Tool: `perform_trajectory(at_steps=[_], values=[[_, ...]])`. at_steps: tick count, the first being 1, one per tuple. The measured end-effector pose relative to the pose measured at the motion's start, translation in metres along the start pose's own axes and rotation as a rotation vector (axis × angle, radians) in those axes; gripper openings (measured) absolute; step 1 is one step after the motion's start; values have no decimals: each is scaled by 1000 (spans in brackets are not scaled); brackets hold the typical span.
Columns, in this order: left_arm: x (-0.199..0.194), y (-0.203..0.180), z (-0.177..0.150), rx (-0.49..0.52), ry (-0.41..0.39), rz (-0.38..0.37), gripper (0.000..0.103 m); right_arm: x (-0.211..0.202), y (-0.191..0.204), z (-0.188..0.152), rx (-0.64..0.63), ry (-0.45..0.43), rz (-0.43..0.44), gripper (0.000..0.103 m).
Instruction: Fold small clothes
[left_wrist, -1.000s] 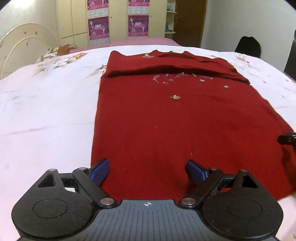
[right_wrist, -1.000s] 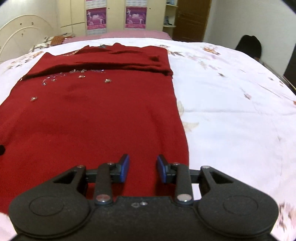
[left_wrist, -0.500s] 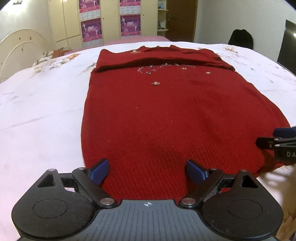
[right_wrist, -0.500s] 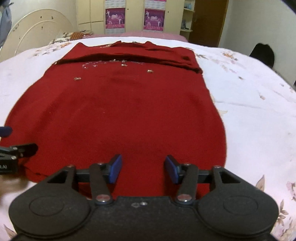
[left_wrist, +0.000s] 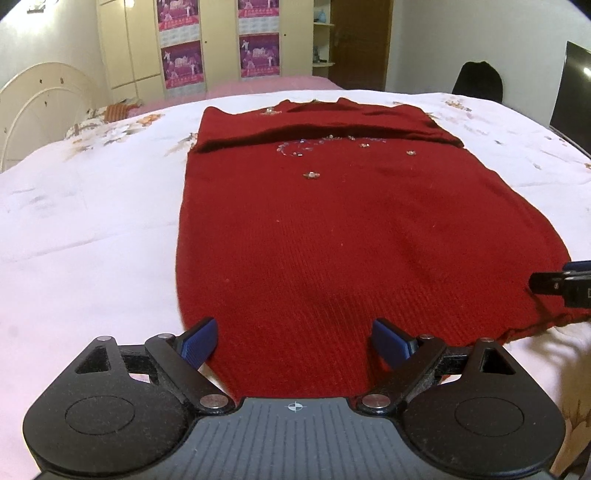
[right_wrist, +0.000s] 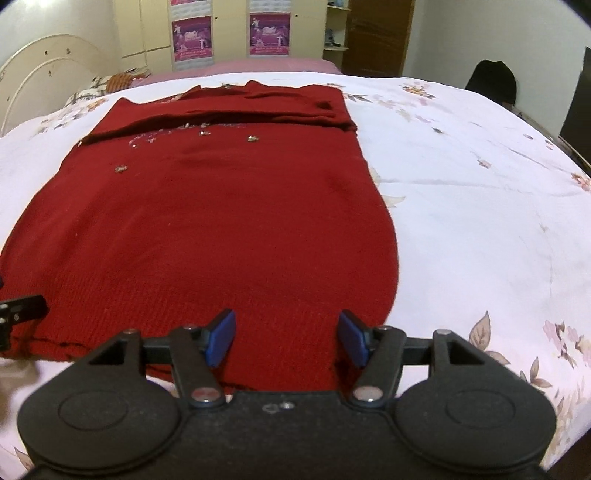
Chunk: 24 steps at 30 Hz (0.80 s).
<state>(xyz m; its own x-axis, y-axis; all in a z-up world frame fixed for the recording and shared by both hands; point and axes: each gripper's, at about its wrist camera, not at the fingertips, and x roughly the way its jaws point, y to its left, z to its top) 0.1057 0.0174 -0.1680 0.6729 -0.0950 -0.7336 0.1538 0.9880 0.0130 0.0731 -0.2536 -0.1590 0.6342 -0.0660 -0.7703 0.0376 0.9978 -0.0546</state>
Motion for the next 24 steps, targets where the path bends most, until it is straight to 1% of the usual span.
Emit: perform_trajectory(at_steps=[2, 4, 6, 9, 13, 18, 22, 24], values=[[2, 2, -3, -1, 11, 5, 90, -2, 2, 0, 0, -13, 1, 62], [7, 5, -8, 0, 30, 5, 90, 3, 5, -1, -18, 1, -9, 62], [5, 7, -9, 1, 25, 2, 90, 10, 8, -3, -32, 25, -25, 62], [2, 9, -9, -12, 31, -4, 90, 6, 7, -1, -25, 18, -19, 62], [0, 14, -9, -28, 41, -17, 90, 1, 2, 2, -18, 7, -26, 63], [0, 25, -13, -83, 60, -54, 90, -3, -8, 0, 10, 8, -39, 64], [-1, 27, -16, -80, 61, -64, 90, -6, -15, -3, 26, 14, -54, 64], [-2, 29, -18, -87, 64, -76, 90, -6, -18, -5, 33, 17, -58, 65]])
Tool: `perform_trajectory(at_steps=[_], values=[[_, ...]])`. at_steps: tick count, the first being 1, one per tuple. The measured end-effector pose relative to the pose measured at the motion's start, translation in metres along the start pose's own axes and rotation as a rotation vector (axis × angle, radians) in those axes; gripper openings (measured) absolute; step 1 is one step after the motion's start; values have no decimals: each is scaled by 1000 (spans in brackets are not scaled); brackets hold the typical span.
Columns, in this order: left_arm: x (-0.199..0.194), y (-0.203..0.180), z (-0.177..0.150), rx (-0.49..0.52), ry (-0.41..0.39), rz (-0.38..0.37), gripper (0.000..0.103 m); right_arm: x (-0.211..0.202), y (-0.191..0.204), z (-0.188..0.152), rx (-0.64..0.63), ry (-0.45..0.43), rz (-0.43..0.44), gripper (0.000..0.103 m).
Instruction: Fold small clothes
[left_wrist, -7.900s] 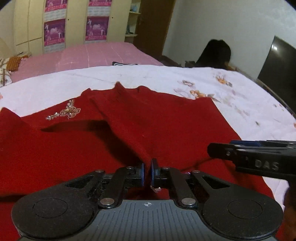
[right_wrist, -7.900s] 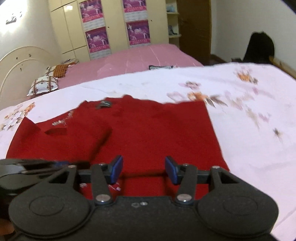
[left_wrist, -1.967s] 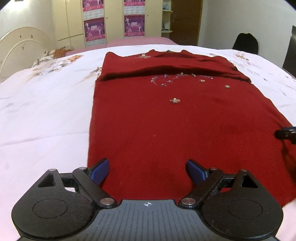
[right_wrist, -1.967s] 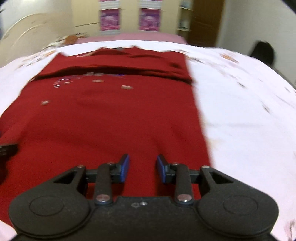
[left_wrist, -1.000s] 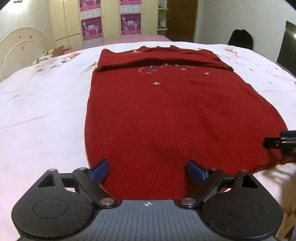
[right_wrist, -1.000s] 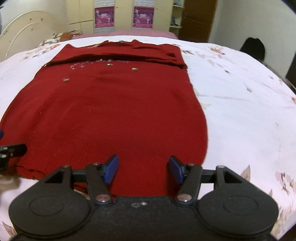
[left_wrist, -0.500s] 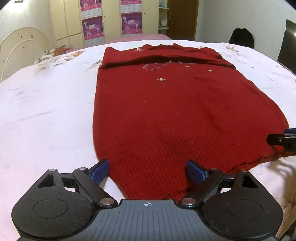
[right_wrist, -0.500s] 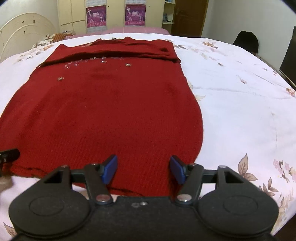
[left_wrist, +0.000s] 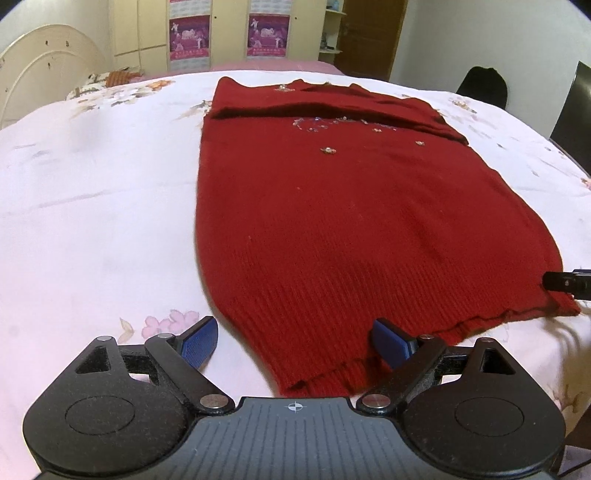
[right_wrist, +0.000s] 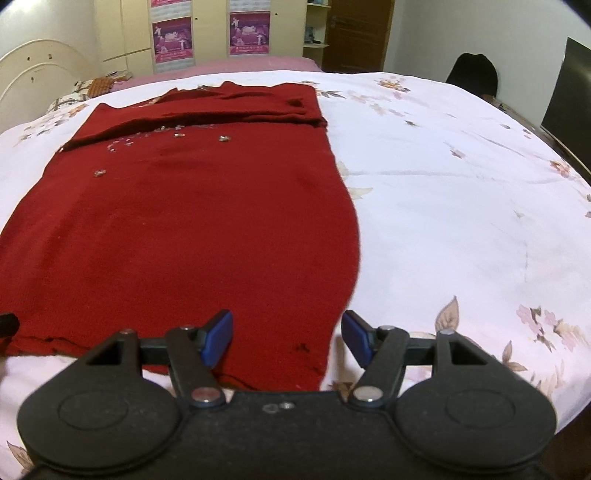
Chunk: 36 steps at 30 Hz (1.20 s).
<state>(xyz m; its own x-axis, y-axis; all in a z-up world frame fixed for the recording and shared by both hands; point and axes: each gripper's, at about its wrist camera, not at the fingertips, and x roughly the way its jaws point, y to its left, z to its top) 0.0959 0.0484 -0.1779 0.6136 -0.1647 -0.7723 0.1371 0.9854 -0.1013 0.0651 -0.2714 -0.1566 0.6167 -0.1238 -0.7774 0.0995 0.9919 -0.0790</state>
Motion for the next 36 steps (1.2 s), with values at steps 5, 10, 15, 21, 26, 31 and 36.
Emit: perform_trajectory(at_steps=[5, 10, 15, 21, 26, 31, 36], values=[[-8, 7, -10, -24, -5, -13, 90, -1, -12, -7, 36, 12, 5, 71], [-13, 16, -11, -61, -11, 2, 90, 1, -24, -11, 52, 18, 7, 74], [-8, 23, -7, -125, -2, -21, 89, 10, -33, -5, 78, 22, 29, 74], [-3, 15, -3, -153, 16, -66, 89, 15, -34, 0, 82, 37, 59, 69], [1, 8, 2, -171, 23, -110, 70, 19, -25, 6, 64, 47, 103, 47], [5, 12, 5, -183, 29, -133, 39, 20, -20, 9, 57, 45, 132, 29], [6, 16, 7, -187, 38, -141, 33, 22, -22, 15, 69, 56, 153, 24]])
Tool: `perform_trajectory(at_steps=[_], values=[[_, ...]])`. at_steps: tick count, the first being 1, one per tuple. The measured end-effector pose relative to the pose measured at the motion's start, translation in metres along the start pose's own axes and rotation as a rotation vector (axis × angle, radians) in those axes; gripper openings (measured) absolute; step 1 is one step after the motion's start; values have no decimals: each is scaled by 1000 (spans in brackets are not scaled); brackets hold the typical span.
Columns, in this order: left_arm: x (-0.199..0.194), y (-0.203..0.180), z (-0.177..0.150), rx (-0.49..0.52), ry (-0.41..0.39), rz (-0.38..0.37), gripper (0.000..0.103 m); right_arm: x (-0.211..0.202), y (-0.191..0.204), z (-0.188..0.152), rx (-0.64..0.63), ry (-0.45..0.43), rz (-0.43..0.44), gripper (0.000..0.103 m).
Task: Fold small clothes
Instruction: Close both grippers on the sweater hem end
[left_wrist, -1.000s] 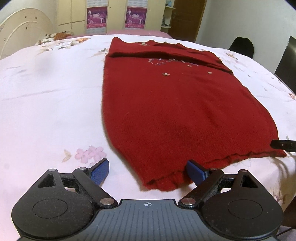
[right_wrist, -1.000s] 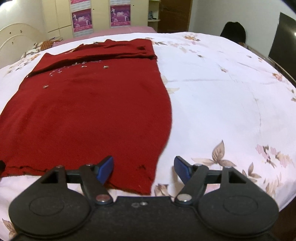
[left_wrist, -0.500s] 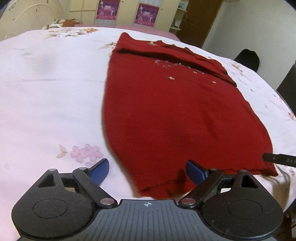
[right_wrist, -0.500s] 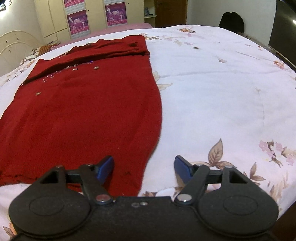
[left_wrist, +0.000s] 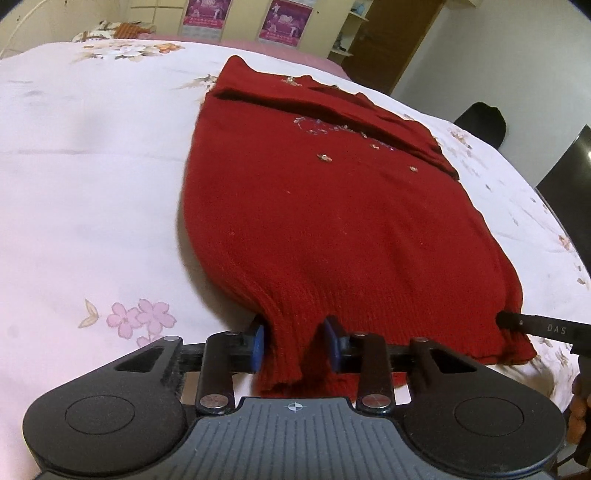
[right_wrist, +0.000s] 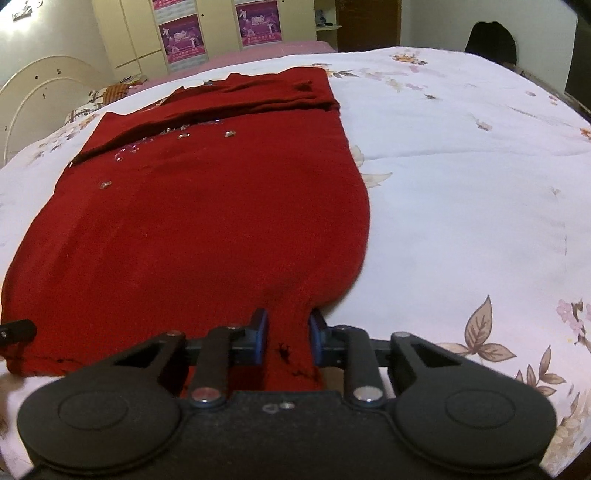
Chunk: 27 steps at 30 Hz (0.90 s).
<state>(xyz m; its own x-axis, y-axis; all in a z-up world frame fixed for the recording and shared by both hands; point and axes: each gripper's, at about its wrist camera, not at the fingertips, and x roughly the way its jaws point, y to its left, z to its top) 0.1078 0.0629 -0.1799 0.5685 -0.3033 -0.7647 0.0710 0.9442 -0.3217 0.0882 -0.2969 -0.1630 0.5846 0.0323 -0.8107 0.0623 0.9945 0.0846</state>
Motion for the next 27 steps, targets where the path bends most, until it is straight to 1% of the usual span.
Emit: perform_trajectory(at_steps=[1, 2, 5, 7, 8, 9, 10, 13, 17, 21, 22, 27], values=[[1, -1, 0, 6, 2, 2, 33, 2, -1, 1, -1, 7, 5, 31], [2, -2, 0, 22, 0, 7, 33, 3, -1, 1, -1, 12, 11, 33], [3, -4, 2, 32, -3, 5, 33, 4, 1, 1, -7, 15, 6, 35], [2, -3, 3, 23, -7, -2, 33, 3, 3, 1, -14, 15, 2, 30], [2, -3, 5, 18, -13, -7, 25, 2, 2, 2, -7, 16, 5, 23], [1, -4, 7, 22, -18, -14, 17, 0, 0, 3, 7, 15, 13, 20], [0, -5, 9, 27, -22, -20, 15, 0, -1, 5, 18, 13, 22, 13], [-1, -10, 15, 59, -43, -34, 15, -2, -4, 10, 49, 16, 48, 12], [-7, -17, 26, 100, -94, -50, 15, -7, -9, 19, 82, 2, 99, 11], [-11, -20, 45, 101, -148, -71, 14, -14, -12, 31, 107, -32, 134, 10], [-11, -20, 49, 99, -160, -73, 10, -16, -11, 35, 105, -44, 138, 10], [-12, -20, 81, 65, -235, -85, 10, -20, -9, 64, 104, -112, 170, 10]])
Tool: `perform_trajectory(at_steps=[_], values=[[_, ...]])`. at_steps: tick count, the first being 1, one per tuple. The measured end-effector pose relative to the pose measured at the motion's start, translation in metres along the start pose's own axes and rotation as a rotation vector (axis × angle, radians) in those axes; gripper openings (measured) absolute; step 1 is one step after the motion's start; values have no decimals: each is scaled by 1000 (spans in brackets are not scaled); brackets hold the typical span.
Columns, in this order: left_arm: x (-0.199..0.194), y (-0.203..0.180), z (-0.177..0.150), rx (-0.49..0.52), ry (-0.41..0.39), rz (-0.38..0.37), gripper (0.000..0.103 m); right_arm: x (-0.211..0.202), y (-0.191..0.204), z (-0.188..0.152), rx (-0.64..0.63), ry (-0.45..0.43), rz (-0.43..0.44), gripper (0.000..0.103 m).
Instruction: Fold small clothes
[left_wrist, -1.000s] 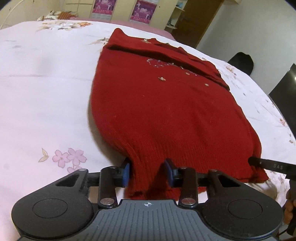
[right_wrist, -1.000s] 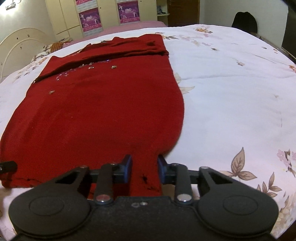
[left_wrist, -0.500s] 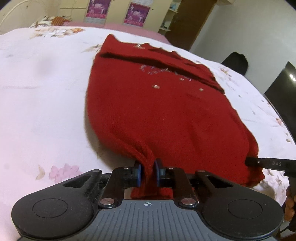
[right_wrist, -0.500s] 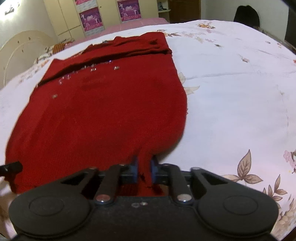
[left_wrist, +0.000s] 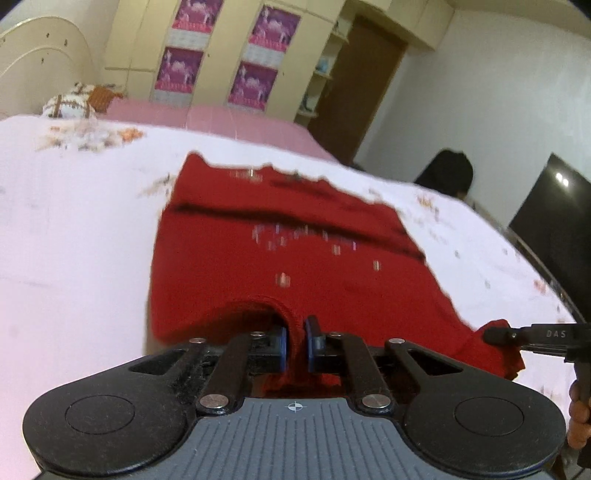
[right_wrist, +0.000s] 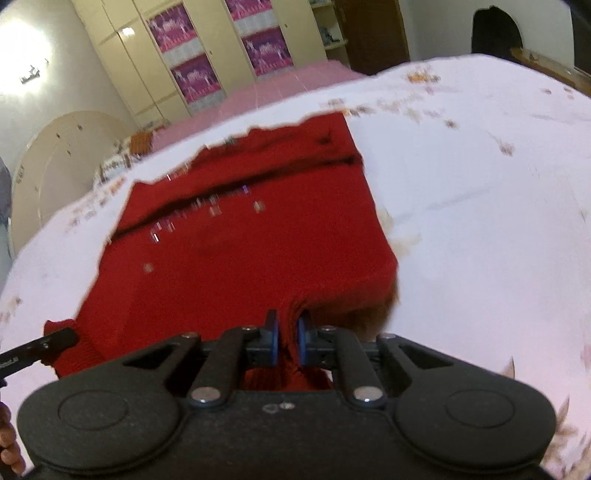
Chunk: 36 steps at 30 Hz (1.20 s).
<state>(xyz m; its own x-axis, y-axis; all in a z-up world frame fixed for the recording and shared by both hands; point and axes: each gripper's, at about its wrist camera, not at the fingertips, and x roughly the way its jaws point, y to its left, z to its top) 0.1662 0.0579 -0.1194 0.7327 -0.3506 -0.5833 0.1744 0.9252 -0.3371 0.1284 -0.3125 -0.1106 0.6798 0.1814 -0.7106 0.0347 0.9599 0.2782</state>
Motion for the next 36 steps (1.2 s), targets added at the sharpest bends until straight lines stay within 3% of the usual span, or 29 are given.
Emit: perform_trajectory(at_steps=[6, 13, 20, 27, 31, 33, 34, 36], values=[[29, -1, 51, -22, -80, -19, 10, 22, 6, 57, 12, -80, 47, 10], [98, -3, 124, -4, -135, 8, 10, 82, 10, 130, 30, -126, 91, 10], [194, 9, 171, -31, -94, 83, 10, 169, -10, 189, 107, -83, 87, 10], [271, 31, 188, -105, 33, 191, 10, 241, -41, 212, 230, -2, 59, 10], [277, 49, 201, -186, 4, 236, 11, 253, -42, 221, 212, -37, 34, 22], [276, 54, 202, -195, 2, 245, 11, 253, -44, 227, 212, -74, 22, 36], [276, 55, 202, -183, 9, 244, 11, 251, -46, 229, 213, -90, 17, 50], [272, 53, 199, -134, 20, 241, 11, 248, -45, 233, 178, -108, -5, 51]])
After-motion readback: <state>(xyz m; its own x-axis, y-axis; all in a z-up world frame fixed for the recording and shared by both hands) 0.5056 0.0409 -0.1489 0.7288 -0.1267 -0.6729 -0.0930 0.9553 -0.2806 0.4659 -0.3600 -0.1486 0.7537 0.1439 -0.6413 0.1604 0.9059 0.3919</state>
